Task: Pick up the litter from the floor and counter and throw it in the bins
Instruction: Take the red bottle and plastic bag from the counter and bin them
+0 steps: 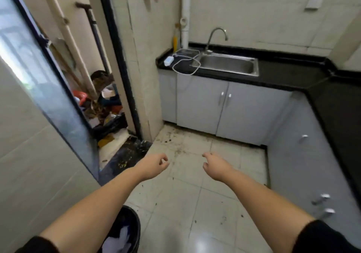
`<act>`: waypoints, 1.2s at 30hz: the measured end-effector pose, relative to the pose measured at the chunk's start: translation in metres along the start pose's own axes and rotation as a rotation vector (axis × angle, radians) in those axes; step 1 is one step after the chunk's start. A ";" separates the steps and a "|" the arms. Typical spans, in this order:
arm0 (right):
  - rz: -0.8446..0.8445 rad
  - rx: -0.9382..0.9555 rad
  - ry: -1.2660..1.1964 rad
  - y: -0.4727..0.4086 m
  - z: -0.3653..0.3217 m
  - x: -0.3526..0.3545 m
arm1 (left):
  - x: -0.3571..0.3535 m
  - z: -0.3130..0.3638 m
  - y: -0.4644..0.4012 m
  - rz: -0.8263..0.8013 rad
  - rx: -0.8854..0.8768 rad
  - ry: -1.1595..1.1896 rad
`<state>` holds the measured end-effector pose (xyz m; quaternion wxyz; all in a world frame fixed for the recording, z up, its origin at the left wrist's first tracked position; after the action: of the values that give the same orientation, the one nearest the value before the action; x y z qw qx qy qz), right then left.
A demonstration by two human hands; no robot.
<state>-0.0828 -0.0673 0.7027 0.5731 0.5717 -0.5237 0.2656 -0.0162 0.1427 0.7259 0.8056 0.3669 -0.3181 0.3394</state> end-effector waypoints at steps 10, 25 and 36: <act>0.124 -0.437 -0.190 0.152 0.180 -0.009 | -0.122 0.177 -0.005 -0.222 -0.379 -0.171; 0.253 -0.911 -0.300 0.417 0.375 -0.057 | -0.337 0.410 0.099 -0.483 -0.781 -0.324; 0.508 -1.132 -0.252 0.434 0.524 0.026 | -0.401 0.566 0.033 -0.567 -0.997 -0.414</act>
<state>-0.6226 -0.4749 0.7836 0.6396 0.0649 -0.7659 0.0059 -0.4184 -0.4232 0.7316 0.8608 0.0741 -0.4786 -0.1564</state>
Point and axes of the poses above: each hand's wrist, its own y-axis away from the middle knuckle, its own x-axis out of the back of the hand, z = x × y, the point moved 3 cm from there along -y, towards the middle knuckle, and after that the axes turned 8 degrees about y, right-handed, at the moved point
